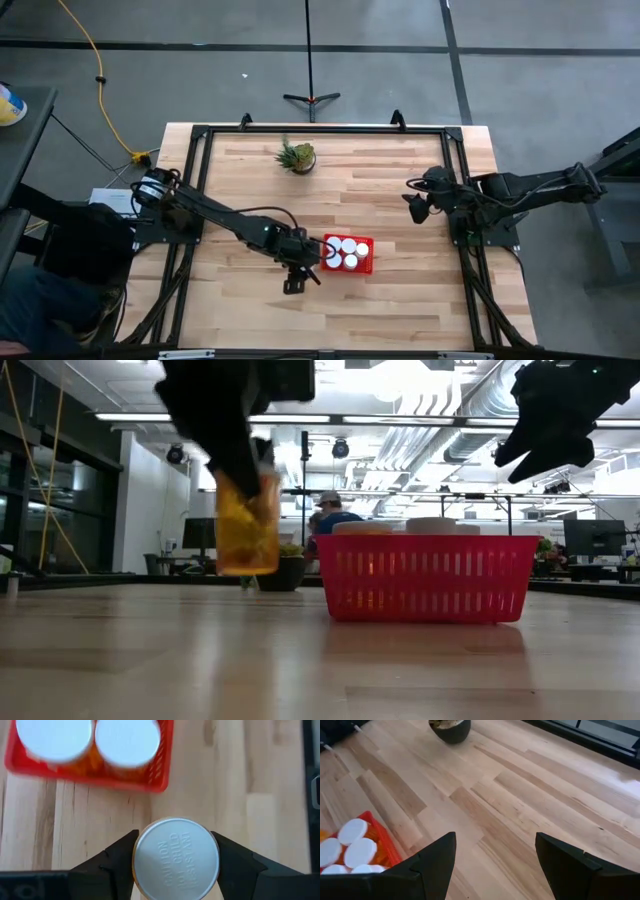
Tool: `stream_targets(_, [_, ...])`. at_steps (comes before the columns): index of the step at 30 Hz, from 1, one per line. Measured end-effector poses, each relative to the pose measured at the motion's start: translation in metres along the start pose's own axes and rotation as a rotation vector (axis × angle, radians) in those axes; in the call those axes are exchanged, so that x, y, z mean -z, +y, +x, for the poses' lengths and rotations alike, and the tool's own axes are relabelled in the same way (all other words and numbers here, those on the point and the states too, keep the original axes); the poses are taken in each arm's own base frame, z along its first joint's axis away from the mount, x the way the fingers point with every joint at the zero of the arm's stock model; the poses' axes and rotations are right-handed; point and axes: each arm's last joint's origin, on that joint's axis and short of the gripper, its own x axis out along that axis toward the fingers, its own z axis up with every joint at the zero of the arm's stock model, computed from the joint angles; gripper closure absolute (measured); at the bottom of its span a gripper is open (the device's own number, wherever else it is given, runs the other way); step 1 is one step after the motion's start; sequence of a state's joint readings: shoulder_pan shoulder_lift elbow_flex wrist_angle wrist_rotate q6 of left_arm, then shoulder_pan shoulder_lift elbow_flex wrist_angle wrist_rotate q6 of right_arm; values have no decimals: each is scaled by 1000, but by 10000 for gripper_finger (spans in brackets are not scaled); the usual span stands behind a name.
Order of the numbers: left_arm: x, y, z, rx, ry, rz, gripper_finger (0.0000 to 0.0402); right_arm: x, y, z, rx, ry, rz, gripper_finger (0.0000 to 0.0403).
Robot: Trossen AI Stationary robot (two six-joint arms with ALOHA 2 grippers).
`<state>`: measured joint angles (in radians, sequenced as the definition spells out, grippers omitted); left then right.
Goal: Pick and place pill bottles into a basket
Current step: Put the orange pill bottle into the red bin
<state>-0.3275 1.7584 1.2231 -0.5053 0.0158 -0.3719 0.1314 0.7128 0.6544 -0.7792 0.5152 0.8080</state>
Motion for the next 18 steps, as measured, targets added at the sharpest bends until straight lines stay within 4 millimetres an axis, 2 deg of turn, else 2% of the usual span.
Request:
stream_targets(6, [-23, -9, -15, 28, -100, 1, 155, 3, -7, 0, 92, -2, 12, 139])
stream_targets(11, [-38, -13, -23, -2, -233, -5, 142, 5, -9, -1, 128, -2, 7, 139])
stream_targets(18, [-55, -6, -26, -12, -364, 8, 156, 5, -10, -1, 141, -16, 7, 139])
